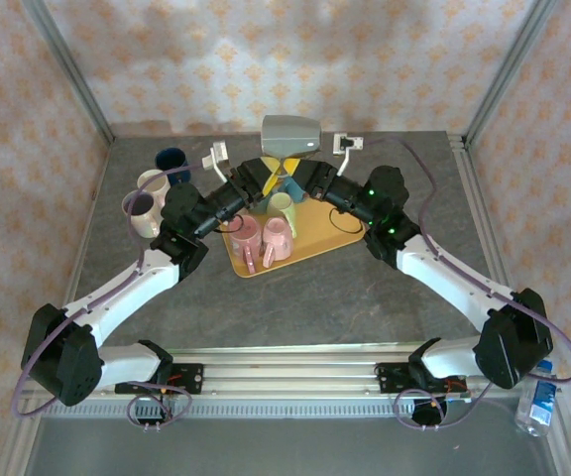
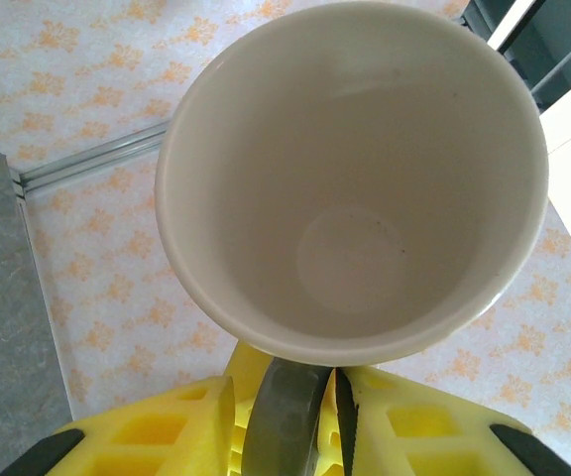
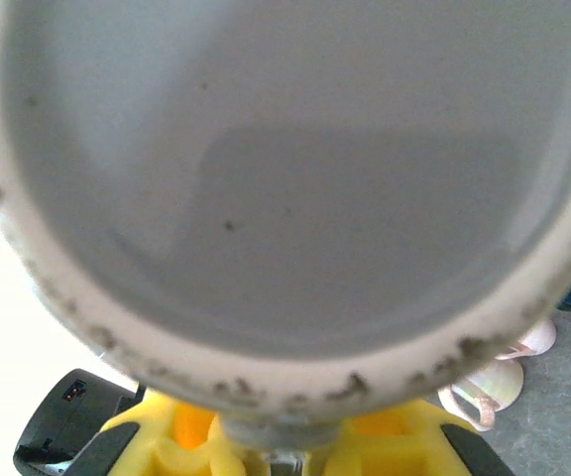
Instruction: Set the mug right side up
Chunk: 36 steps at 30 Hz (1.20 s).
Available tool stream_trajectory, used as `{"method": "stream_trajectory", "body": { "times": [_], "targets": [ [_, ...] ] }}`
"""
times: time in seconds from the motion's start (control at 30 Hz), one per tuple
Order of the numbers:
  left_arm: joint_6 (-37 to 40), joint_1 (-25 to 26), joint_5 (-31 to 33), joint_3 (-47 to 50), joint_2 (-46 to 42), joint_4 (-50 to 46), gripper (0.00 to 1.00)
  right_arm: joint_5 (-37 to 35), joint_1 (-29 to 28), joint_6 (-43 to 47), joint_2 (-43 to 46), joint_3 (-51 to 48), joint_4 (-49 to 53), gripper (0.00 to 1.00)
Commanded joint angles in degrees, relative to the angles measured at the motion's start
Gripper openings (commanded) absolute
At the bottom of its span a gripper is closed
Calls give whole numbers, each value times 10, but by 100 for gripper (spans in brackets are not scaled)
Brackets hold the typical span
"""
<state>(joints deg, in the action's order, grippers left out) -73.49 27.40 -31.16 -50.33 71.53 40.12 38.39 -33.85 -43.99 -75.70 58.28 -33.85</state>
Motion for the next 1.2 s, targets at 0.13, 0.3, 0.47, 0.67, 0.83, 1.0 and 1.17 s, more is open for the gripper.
{"method": "stream_trajectory", "body": {
  "times": [0.13,0.3,0.47,0.67,0.83,1.0,1.17],
  "targets": [
    [21,5,4,-20,3,12,32,9,-22,0,-9,7,-56,0],
    [31,5,6,-21,-1,5,21,5,-23,-5,-16,8,-56,0],
    [50,5,19,-20,-8,-8,5,4,-23,-3,-17,8,-55,0],
    [79,5,35,-22,-15,-7,0,-21,-23,-6,-16,-3,-51,3],
    [96,5,55,-27,-17,16,0,-36,-23,-19,-21,-9,-53,32],
    [124,6,69,-34,-23,28,0,-57,-23,-25,-19,-20,-53,50],
    [172,5,80,-41,-44,-12,0,-76,-23,-23,-10,-33,-38,55]
  ]
}}
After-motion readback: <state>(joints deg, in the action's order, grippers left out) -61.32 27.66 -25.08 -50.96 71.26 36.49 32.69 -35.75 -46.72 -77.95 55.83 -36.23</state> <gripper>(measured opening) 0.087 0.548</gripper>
